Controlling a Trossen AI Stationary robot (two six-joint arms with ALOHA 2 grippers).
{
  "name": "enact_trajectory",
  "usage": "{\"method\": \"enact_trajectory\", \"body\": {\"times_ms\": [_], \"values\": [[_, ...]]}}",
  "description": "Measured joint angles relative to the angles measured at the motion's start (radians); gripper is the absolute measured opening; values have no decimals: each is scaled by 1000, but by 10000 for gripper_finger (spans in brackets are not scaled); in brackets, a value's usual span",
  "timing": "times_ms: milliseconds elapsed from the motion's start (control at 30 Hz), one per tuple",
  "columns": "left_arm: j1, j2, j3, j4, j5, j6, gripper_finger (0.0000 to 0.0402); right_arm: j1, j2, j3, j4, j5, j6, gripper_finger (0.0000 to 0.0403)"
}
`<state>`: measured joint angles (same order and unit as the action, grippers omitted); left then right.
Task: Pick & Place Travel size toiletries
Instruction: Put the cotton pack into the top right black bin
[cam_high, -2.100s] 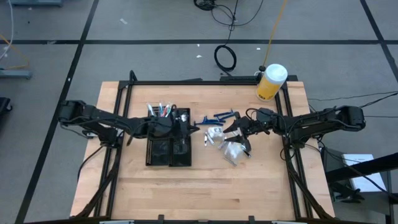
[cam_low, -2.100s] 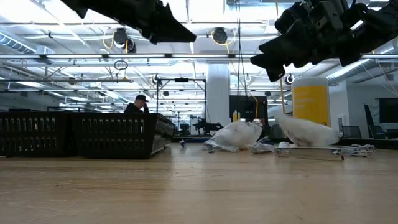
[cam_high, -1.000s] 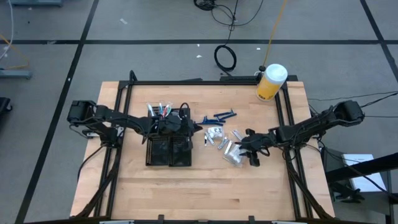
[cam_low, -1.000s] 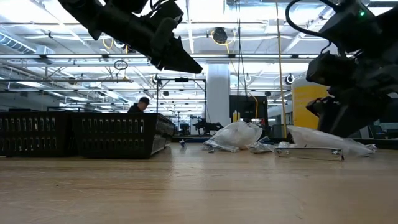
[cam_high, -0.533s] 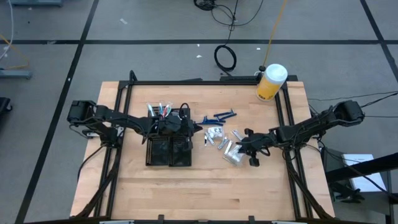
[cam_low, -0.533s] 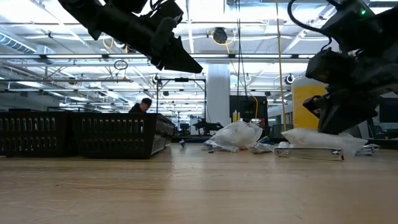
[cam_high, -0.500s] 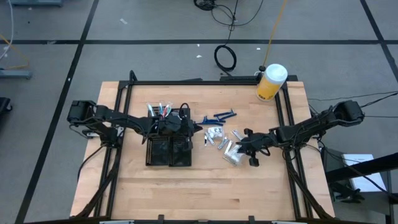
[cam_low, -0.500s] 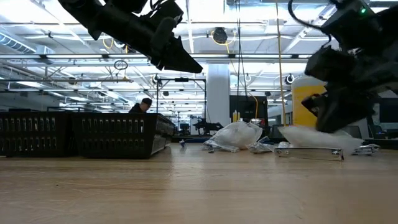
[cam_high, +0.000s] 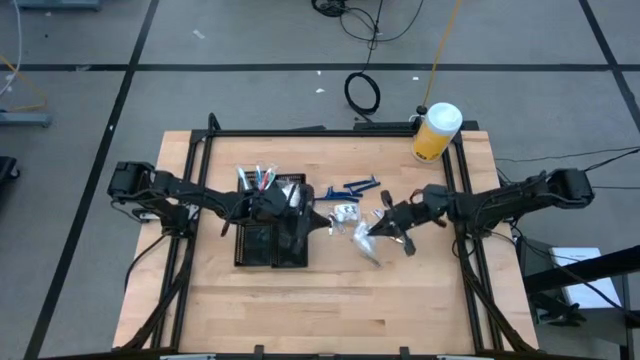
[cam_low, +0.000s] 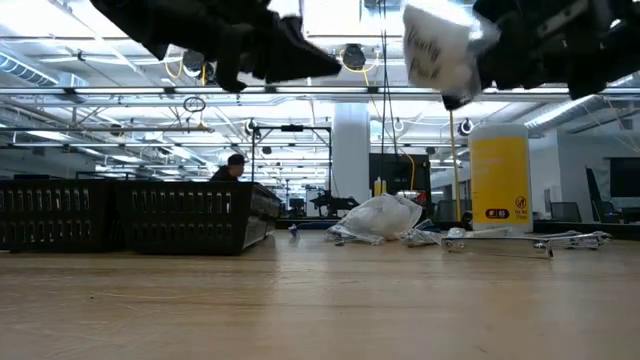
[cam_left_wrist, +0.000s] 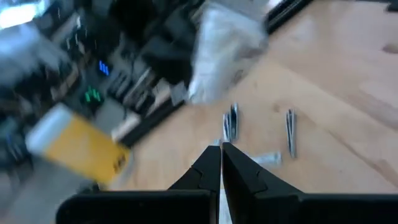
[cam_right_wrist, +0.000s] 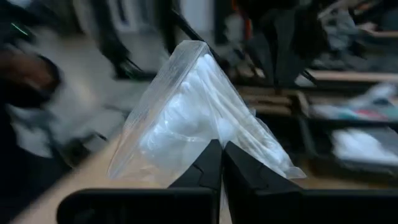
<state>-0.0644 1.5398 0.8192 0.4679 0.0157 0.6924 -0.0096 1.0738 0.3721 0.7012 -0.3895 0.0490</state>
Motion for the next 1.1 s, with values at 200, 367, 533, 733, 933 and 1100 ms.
{"method": "enact_trajectory", "body": {"times_ms": [200, 367, 533, 733, 933, 1100], "values": [[-16, 26, 27, 145, 19, -107, 24, -47, 14, 0, 57, -115, 42, 1], [-15, 115, 134, 132, 18, -175, 79, -58, 51, 0, 104, -134, 70, 0], [-15, 219, 263, 115, 19, -151, 148, -63, 96, 1, 217, -220, 105, 0], [-25, 214, 308, 38, 122, -126, 209, -63, 94, 1, 223, -316, 123, 0], [-25, 190, 308, 47, 450, -188, 225, -63, 94, 1, 235, -404, 123, 0], [-24, 210, 327, 63, 463, -202, 225, -63, 95, 1, 253, -338, 119, 0]]}}
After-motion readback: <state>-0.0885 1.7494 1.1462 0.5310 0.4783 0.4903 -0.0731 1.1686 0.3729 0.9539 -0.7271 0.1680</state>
